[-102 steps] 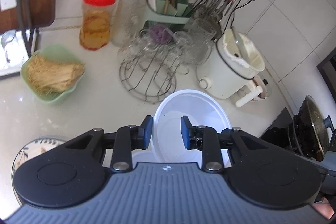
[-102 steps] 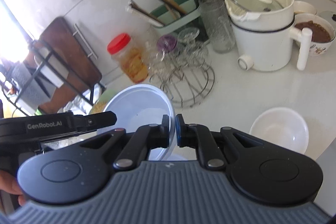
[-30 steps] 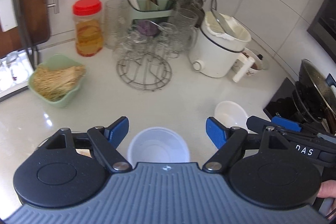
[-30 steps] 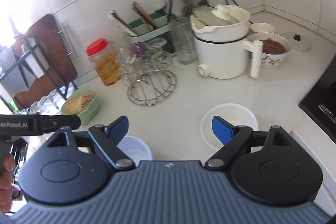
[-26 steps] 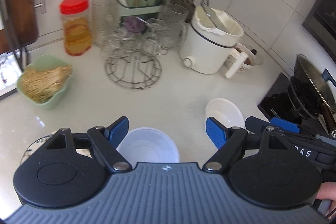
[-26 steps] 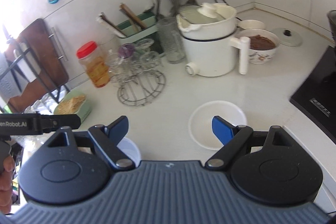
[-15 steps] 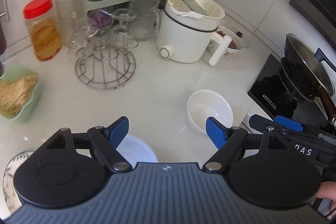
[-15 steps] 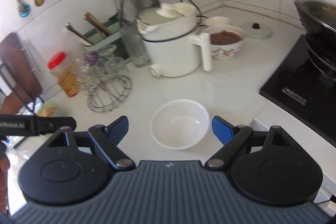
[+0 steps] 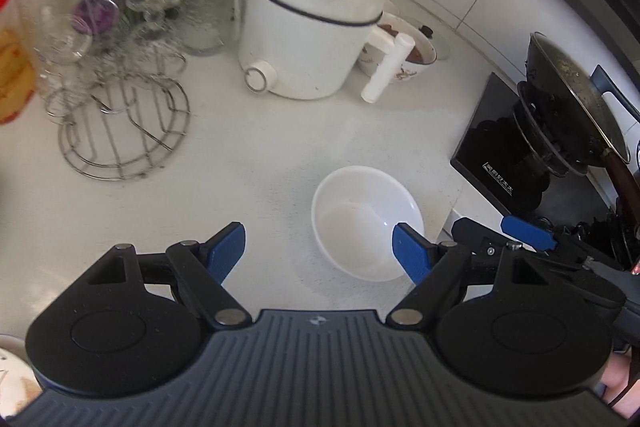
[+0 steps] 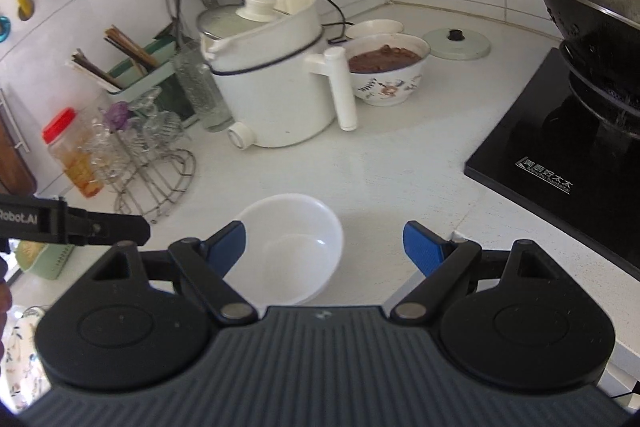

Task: Organize plates and bowls
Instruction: 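Move both open grippers toward the white ceramic bowl, then close the right gripper on the white ceramic bowl rim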

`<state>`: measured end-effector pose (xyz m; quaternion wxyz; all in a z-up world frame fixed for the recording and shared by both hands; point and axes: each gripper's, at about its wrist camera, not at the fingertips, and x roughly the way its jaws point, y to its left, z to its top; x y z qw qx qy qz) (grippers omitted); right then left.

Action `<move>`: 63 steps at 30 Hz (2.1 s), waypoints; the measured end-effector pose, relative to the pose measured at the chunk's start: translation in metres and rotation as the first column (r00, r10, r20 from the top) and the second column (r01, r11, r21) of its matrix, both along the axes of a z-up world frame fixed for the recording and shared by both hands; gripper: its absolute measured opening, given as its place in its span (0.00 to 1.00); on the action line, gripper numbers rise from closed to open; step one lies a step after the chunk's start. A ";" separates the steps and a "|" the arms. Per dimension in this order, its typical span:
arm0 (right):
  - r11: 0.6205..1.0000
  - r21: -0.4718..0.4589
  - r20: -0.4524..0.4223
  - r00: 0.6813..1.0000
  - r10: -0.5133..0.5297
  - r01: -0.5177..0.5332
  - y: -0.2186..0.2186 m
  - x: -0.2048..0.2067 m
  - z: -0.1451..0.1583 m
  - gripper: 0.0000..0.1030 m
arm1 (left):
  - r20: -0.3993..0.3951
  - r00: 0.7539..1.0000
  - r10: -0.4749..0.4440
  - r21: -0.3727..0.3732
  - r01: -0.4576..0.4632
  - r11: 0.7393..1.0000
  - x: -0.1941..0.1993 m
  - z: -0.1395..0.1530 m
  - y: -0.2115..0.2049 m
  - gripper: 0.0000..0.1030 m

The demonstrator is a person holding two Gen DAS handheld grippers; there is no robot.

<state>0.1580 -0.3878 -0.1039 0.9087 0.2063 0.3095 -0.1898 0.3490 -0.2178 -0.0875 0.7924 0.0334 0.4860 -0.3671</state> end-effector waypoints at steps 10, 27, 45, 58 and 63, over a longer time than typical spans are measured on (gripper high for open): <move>0.999 -0.003 -0.043 0.998 -0.041 0.041 -0.021 0.004 -0.023 0.77 | -0.109 0.991 -0.080 0.003 0.081 0.997 0.006 -0.038 -0.040 0.80; 0.997 0.074 -0.111 0.993 0.046 -0.038 -0.025 0.040 -0.053 0.46 | -0.158 0.987 -0.037 0.104 0.054 0.993 0.026 -0.071 -0.053 0.53; 0.988 0.128 -0.156 0.982 0.109 -0.089 -0.027 0.064 -0.072 0.11 | -0.219 0.975 -0.035 0.084 0.055 0.995 0.030 -0.077 -0.058 0.27; 0.989 0.133 -0.134 0.987 0.089 -0.071 -0.027 0.054 -0.062 0.11 | -0.212 0.975 -0.063 0.064 0.078 0.995 0.021 -0.061 -0.055 0.27; 0.984 0.166 -0.109 0.991 0.077 -0.059 -0.029 0.046 -0.056 0.11 | -0.200 0.977 -0.069 0.076 0.086 0.993 0.016 -0.051 -0.056 0.28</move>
